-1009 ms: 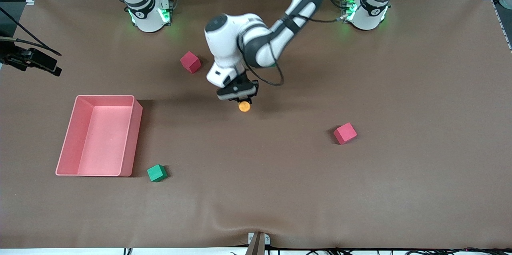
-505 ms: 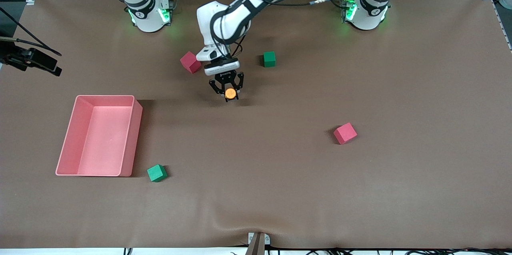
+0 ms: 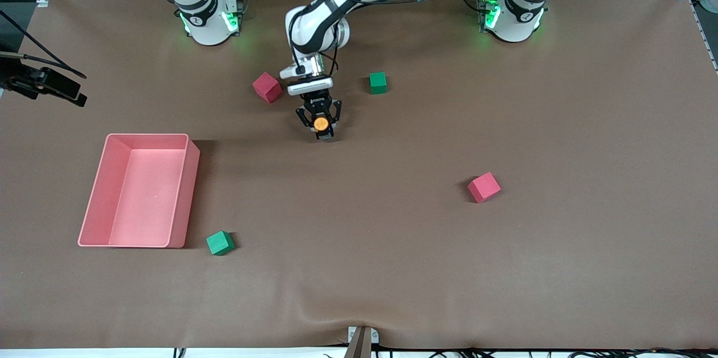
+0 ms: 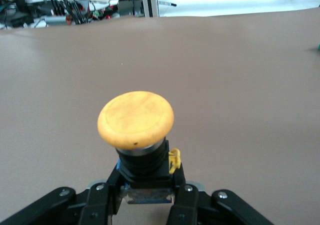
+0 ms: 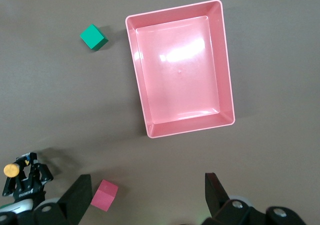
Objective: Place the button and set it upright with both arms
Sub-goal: 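Lower the button upright onto the table and open the left gripper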
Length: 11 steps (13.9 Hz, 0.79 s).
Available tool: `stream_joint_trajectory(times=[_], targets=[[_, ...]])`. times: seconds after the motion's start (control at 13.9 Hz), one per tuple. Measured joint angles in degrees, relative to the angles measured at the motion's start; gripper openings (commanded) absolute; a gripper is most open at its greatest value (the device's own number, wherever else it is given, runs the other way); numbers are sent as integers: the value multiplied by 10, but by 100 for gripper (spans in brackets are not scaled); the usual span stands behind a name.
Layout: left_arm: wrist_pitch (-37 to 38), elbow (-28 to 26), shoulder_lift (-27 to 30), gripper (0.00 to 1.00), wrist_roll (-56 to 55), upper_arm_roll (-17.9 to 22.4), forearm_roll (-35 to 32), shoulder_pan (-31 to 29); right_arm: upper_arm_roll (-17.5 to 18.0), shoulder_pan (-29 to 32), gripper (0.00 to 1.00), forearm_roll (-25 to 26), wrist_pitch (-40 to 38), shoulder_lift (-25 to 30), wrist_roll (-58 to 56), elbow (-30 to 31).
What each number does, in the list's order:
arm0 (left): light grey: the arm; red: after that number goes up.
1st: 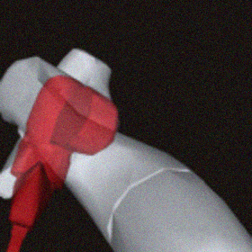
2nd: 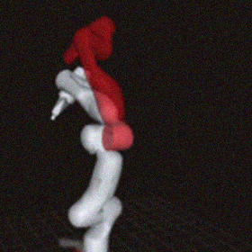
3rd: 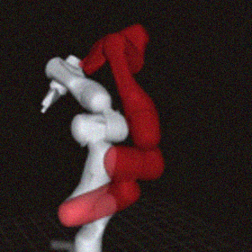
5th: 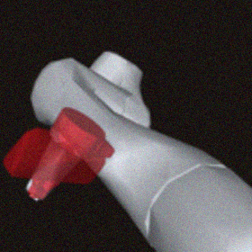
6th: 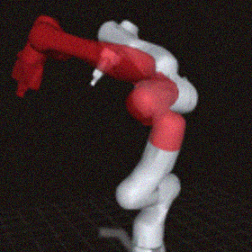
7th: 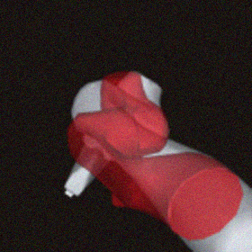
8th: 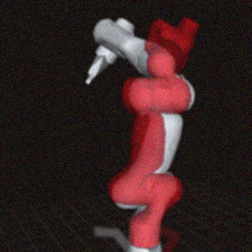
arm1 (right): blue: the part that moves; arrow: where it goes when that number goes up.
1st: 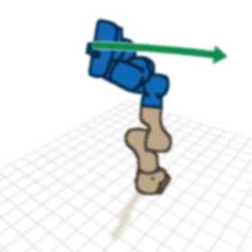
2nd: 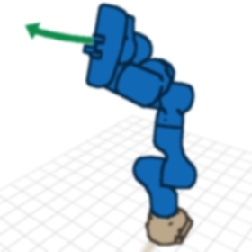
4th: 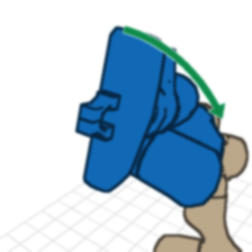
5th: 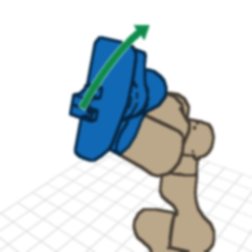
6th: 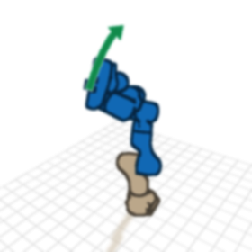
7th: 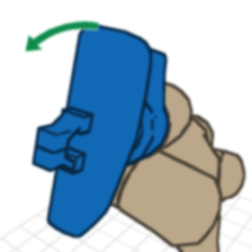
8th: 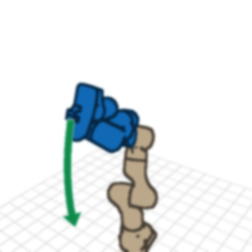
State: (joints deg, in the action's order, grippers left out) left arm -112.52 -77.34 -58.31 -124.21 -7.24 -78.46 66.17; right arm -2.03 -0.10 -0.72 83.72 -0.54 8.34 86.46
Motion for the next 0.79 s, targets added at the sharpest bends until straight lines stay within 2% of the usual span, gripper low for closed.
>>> stream_joint_trajectory(times=[0.22,0.36,0.43,0.5,0.58,0.65,0.79], targets=[[14,0,-35,0,-44,12,-63,0,0,0,100,0,-1,0,0,0],[16,0,-36,0,-51,12,-68,1,0,0,100,0,-3,0,0,0],[16,1,-36,4,-51,12,-68,0,0,0,100,0,-3,0,0,0],[16,2,-36,24,-51,13,-68,0,-1,0,100,0,-4,0,0,0],[16,3,-36,64,-51,13,-68,0,-1,0,100,0,-4,0,0,0],[16,3,-36,100,-51,14,-68,0,-1,0,100,0,-4,0,0,0],[16,3,-36,100,-53,14,-68,0,-1,0,100,0,-4,0,0,0]])
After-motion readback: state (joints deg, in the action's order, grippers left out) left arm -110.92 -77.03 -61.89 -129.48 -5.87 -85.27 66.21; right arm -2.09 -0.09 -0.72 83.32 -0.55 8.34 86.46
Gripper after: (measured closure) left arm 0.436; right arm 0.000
